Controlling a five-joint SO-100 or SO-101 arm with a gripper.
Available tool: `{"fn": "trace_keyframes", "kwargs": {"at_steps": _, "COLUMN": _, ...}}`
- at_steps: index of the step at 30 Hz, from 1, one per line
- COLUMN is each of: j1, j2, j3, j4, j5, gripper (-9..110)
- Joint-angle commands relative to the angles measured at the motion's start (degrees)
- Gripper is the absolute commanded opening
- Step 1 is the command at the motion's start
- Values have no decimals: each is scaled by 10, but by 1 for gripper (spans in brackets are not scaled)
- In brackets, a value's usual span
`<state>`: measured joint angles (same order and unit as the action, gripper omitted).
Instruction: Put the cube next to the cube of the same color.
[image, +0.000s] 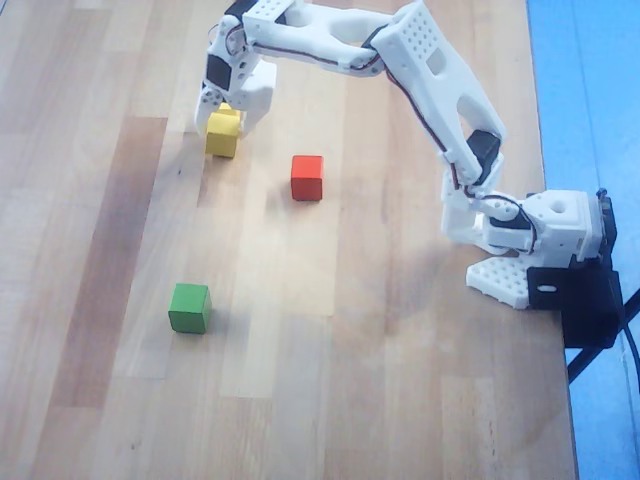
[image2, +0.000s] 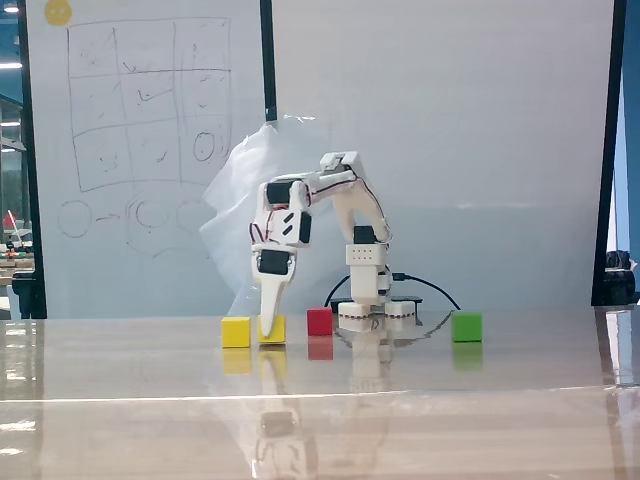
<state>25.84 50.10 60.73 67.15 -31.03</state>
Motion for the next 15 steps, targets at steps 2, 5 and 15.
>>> {"fn": "trace_keyframes", "kwargs": {"at_steps": 2, "j1": 8, "j2": 4, "j3": -52, "j4": -33, "j5": -4, "gripper": 14}}
{"fn": "trace_keyframes", "kwargs": {"at_steps": 5, "j1": 10, "j2": 3, "j3": -52, "j4": -47, "j5": -5, "gripper": 21}}
{"fn": "trace_keyframes", "kwargs": {"at_steps": 15, "j1": 9, "j2": 17, "j3": -52, "j4": -41, "j5": -5, "gripper": 34}}
